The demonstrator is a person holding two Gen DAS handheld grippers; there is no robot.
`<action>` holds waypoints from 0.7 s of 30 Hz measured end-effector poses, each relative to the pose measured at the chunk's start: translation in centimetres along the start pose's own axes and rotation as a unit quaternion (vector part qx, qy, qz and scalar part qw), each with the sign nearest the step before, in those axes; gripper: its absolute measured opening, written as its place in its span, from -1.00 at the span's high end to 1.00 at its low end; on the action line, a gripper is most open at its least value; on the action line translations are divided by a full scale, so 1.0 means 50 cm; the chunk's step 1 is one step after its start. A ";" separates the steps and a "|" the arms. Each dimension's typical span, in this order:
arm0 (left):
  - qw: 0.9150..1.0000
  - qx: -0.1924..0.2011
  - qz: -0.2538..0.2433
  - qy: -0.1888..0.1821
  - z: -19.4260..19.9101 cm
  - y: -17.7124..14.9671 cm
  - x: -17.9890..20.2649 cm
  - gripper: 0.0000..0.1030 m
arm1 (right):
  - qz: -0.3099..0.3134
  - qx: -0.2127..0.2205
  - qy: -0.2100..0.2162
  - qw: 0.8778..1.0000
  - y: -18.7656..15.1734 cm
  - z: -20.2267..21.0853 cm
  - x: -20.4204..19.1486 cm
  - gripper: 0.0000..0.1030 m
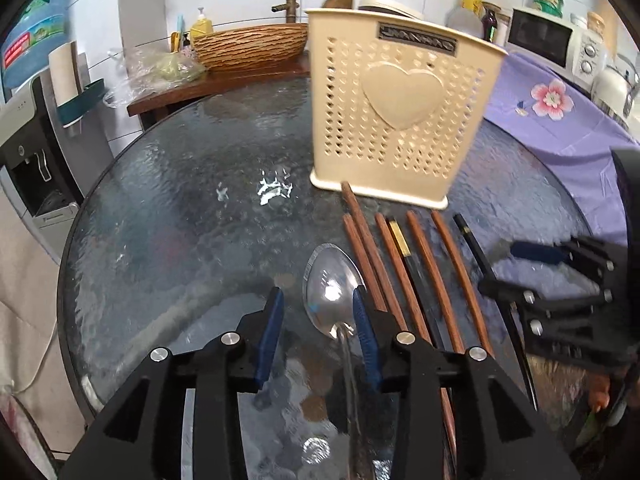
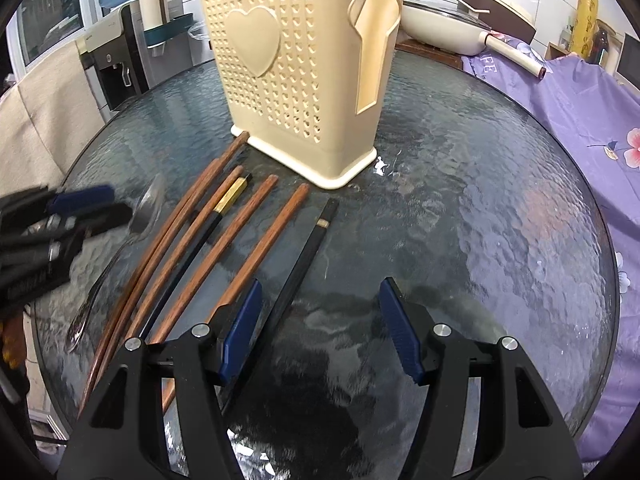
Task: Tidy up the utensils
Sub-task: 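Close the left tool on the steel spoon's handle, then lift the steel spoon with the left tool while the right tool grasps the black chopstick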
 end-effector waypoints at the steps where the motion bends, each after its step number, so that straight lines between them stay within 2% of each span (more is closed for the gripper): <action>1: 1.000 -0.001 -0.002 0.000 -0.001 -0.003 0.003 0.31 | -0.001 0.000 0.000 1.000 0.002 -0.003 0.001 -0.18; 15: 0.999 -0.027 -0.035 0.013 -0.018 -0.040 0.014 0.30 | -0.001 0.003 -0.002 1.000 0.011 -0.012 0.009 -0.17; 21: 0.999 -0.027 -0.032 0.017 -0.031 -0.028 0.016 0.30 | -0.001 0.002 -0.002 1.000 0.012 -0.012 0.009 -0.17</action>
Point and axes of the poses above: each gripper's, at about its wrist camera, not at the fingertips, and z roughly against the way its jaws point, x to its right, y to its top, the point moved 9 cm from there along -z, roughly the way its jaws point, and after that the axes turned 14 degrees about z, right-handed, at the moved point
